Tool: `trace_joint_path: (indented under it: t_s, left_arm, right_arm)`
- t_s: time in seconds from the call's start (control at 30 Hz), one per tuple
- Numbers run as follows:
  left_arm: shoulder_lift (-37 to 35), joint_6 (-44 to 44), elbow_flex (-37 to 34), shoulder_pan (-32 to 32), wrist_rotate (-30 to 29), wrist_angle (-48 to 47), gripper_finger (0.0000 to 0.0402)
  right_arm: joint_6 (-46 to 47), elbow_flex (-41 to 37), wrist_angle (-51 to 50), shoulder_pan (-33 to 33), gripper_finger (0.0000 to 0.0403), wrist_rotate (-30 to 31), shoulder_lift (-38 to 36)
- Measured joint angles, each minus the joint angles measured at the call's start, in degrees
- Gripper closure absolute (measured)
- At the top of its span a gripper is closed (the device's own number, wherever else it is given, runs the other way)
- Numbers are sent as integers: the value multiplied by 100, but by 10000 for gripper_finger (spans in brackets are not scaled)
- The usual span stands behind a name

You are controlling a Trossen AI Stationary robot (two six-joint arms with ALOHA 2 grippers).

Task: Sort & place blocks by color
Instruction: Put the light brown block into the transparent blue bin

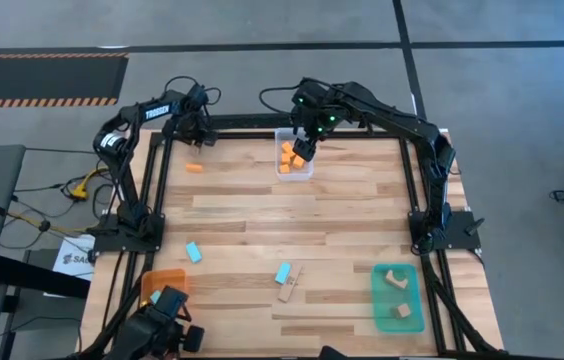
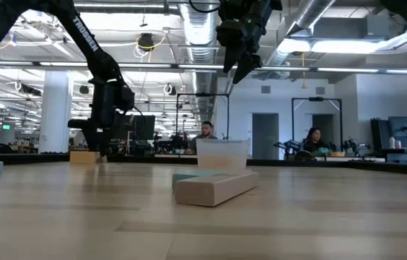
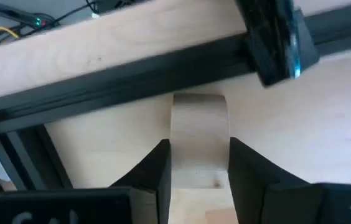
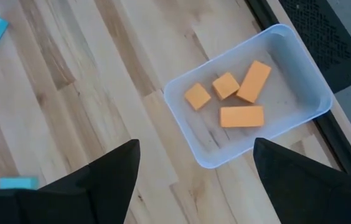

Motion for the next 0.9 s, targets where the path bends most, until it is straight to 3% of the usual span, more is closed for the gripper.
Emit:
trace_joint_path:
  t_s: [0.27,0.4,0.47,0.57,0.77,0.83,0.9]
  left_arm:
    - [-561,414,-7,-120,29,-715,296]
    - [-1291,568,-7,-332,24,-876,287]
    - [-1739,637,-58,-474,298,-848,293]
    - [-2484,807,-203,-736,1241,-755,302]
    - [-3791,829,-948,-1367,4396,513,292]
    - [-4133,526,-1313,-1708,4860,1200,291]
    - [-4405,267,-1671,-2114,4946,1840,294]
  right_arm:
    - [-26,-10,-330,-40,75,0,-51]
    - [-44,-11,-840,-111,79,10,-291]
    - [-38,-11,-1095,-125,80,31,-478]
    - [118,-47,-1397,-37,81,25,-892]
    - [1232,-691,-1778,521,81,7,-1987]
    - [1891,-1040,-1864,841,81,1,-2382]
    - [2676,-1445,-1885,1257,81,-4,-2755]
